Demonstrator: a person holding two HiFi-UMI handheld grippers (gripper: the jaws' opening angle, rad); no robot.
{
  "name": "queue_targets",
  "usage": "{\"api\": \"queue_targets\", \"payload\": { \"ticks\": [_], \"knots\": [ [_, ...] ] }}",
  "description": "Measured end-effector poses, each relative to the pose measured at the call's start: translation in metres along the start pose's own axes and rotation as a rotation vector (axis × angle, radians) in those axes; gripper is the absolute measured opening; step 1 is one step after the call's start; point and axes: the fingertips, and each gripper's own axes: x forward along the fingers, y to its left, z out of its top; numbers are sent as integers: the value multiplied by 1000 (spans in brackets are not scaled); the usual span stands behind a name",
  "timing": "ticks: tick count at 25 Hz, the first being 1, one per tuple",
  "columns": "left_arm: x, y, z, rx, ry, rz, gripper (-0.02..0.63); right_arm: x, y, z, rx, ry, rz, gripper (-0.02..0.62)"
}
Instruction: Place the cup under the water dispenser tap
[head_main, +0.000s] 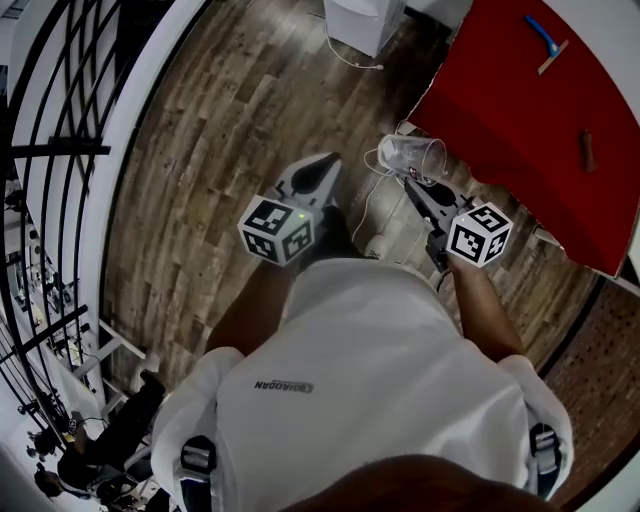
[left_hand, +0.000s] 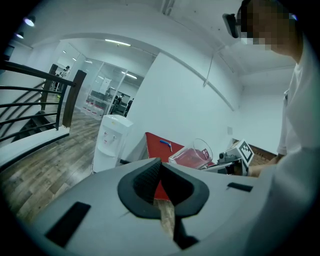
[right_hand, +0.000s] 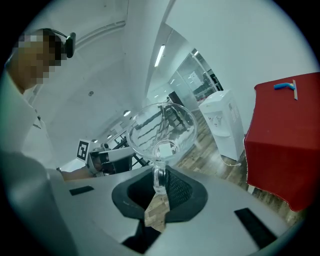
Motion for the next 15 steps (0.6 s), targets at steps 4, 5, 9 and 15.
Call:
{"api": "queue_targets", "payload": {
  "ticks": [4, 5, 9, 15],
  "knots": [
    [0, 24, 7, -10, -2, 6, -5, 28, -1, 11, 0, 13, 11, 44],
    [1, 28, 7, -10, -4, 7, -5, 34, -3, 12, -5, 13, 15, 44],
    [6, 50, 11, -14, -18, 19, -5, 57, -10, 23, -28, 14, 24, 44],
    [10, 96, 35, -10, -38, 21, -5, 102, -16, 57, -49, 3, 15, 44]
  ]
}}
